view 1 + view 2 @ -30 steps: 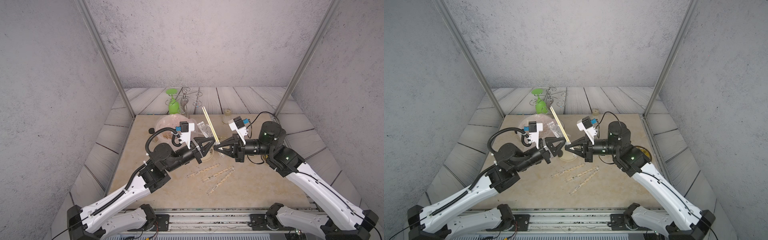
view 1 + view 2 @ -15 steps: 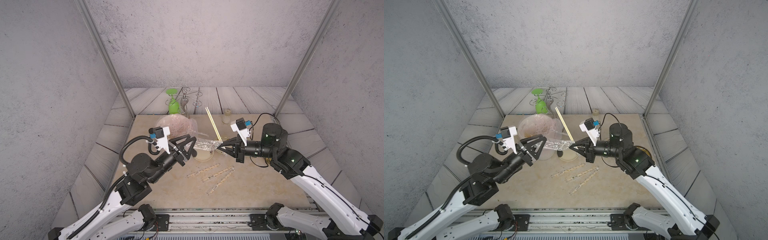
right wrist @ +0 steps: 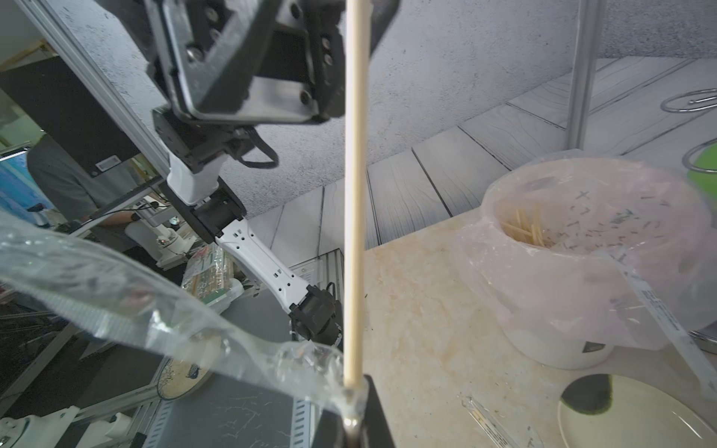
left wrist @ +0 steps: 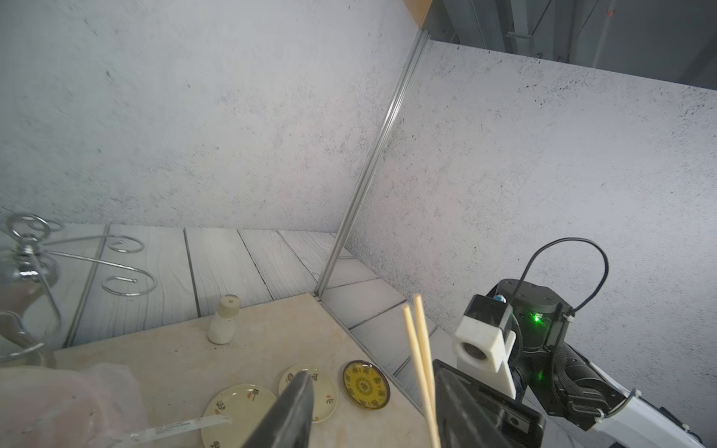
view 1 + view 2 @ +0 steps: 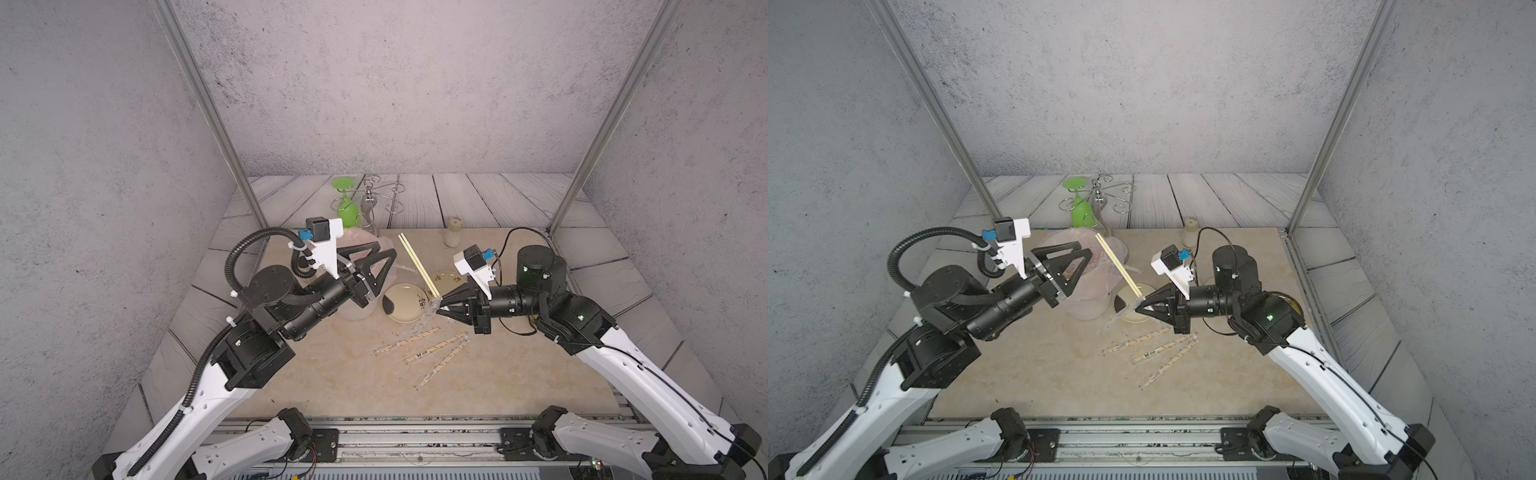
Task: Remove the packaging of disposable chopsticks
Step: Remove the packet bag from the disposable chopsticks.
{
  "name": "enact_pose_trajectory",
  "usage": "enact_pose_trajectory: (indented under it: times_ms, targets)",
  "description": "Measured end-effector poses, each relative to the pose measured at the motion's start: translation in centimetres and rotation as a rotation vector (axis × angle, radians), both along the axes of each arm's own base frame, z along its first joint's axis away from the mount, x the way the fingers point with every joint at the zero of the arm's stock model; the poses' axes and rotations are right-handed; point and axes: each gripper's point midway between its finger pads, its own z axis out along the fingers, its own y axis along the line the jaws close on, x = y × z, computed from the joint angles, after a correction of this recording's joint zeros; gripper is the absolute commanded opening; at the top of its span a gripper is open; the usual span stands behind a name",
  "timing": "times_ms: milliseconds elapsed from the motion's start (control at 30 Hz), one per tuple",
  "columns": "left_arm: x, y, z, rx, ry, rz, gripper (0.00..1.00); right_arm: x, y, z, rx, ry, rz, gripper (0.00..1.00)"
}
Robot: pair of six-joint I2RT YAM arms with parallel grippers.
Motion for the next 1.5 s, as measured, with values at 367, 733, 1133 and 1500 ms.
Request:
enact_pose_trajectory:
  times_ms: [367,733,1133,1500]
  targets:
    - [-1.2,-4.4,-1.8,-0.117,0.091,-0.281,0.51,-1.5,0.1,1.0,0.050,0.023,0.095,0.00]
    - [-1.7,-4.0,-2.6,-0.164,0.072,-0.300,0.61,-1.3,0.1,1.1,0.077,0.023,0.074,0.00]
    - [-2.3,-4.6,-2.7,-0.201,0.029,-0.368,0.61,-0.7,0.8,0.7,0.076,0.082,0.082,0.00]
    - [-2.6,-5.8,-2.9,-0.189,0.034,-0.430,0.01,-0.8,0.9,0.1,0.058,0.117,0.100,0.00]
